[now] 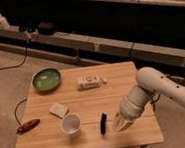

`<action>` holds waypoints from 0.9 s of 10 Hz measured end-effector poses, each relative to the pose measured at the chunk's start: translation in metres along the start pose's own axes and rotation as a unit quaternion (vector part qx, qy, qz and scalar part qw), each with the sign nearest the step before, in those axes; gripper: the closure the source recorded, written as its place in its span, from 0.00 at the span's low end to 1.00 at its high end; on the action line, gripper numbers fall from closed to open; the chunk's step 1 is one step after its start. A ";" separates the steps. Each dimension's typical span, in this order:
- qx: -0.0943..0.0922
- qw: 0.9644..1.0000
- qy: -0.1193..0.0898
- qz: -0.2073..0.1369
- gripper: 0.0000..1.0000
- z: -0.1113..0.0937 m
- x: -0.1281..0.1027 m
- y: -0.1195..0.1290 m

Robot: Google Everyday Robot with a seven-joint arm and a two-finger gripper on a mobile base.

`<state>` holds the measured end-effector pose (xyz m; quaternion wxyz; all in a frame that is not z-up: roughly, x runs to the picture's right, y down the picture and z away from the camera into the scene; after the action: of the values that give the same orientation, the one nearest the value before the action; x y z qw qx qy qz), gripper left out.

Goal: Knock the eraser over

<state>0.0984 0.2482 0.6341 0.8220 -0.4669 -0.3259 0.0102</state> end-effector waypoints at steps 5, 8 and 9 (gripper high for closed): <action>-0.020 0.999 -0.001 0.046 1.00 0.034 0.031 0.014; -0.034 0.998 -0.007 0.049 1.00 0.062 0.039 0.004; -0.038 0.998 -0.008 0.051 1.00 0.068 0.041 0.002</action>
<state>0.0943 0.3140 0.6781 0.7997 -0.5134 -0.3082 0.0436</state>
